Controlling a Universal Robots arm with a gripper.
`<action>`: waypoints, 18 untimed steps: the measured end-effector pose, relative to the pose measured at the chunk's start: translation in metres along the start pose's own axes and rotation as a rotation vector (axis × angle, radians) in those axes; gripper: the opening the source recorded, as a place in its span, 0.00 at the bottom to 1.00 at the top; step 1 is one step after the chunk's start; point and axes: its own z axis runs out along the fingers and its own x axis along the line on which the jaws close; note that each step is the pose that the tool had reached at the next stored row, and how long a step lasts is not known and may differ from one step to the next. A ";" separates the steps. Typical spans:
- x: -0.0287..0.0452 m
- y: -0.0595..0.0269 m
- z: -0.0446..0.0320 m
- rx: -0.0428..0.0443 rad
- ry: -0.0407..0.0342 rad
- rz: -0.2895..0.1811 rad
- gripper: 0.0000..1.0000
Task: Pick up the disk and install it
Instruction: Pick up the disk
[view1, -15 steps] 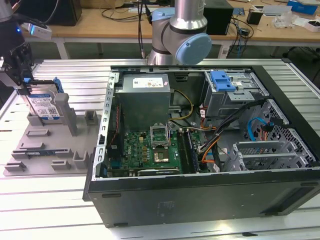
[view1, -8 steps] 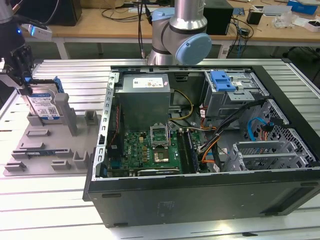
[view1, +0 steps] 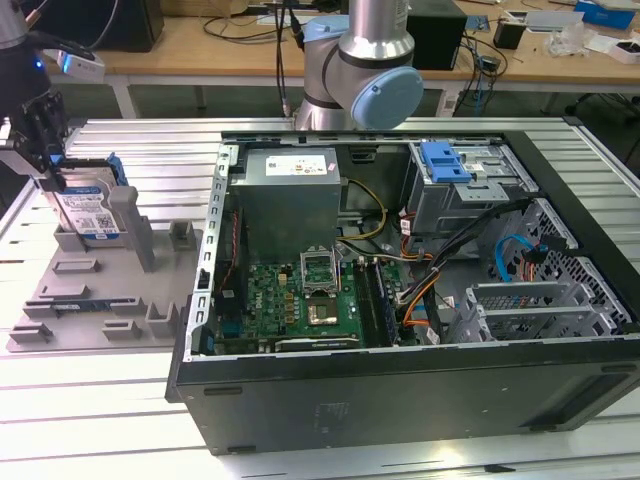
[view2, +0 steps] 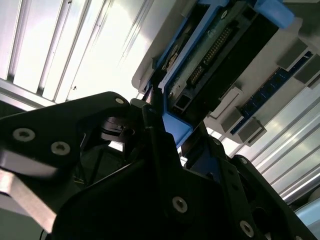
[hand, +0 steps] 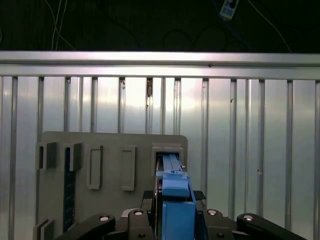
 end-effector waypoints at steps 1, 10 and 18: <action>0.0000 0.0000 0.0000 0.0001 0.0000 0.000 0.41; 0.0000 0.0005 0.0002 0.0068 0.0002 -0.002 0.41; -0.0001 0.0018 0.0005 0.0147 0.0004 -0.007 0.41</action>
